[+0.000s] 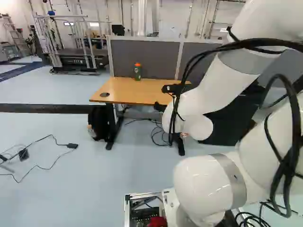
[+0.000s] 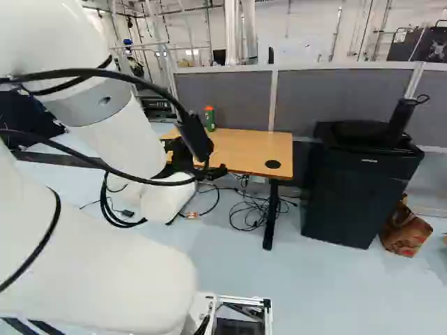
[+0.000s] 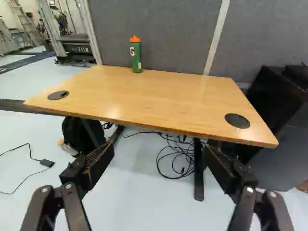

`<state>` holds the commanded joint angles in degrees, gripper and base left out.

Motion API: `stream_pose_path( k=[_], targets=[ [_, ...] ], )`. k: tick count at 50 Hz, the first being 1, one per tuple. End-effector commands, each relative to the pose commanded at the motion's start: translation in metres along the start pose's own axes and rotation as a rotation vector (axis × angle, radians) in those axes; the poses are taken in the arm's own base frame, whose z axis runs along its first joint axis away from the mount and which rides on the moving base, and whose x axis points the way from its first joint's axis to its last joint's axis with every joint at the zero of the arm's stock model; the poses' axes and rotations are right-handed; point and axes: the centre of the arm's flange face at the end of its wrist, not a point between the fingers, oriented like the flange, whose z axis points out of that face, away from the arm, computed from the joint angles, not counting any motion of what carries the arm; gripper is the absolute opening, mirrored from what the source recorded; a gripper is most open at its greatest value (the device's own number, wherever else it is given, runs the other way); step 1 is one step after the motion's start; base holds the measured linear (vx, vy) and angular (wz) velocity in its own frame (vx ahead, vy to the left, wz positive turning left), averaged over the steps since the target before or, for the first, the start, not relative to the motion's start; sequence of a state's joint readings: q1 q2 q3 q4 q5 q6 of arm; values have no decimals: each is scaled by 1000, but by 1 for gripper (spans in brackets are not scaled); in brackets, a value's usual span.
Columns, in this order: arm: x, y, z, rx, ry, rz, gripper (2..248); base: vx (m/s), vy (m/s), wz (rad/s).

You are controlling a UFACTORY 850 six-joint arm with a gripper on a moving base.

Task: Pick up the green bottle from the table

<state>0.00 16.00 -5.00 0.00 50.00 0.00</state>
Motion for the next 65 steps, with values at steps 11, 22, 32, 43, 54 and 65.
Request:
stream_pose_path(
  k=[11, 22, 32, 43, 54, 65],
  targets=[
    [0, 0, 0, 0, 0, 0, 247, 0, 0, 0],
    [0, 0, 0, 0, 0, 0, 247, 0, 0, 0],
    [0, 0, 0, 0, 0, 0, 247, 0, 0, 0],
    [0, 0, 0, 0, 0, 0, 247, 0, 0, 0],
    [0, 0, 0, 0, 0, 0, 247, 52, -52, 24],
    [0, 0, 0, 0, 0, 0, 247, 153, 3, -32]
  ],
)
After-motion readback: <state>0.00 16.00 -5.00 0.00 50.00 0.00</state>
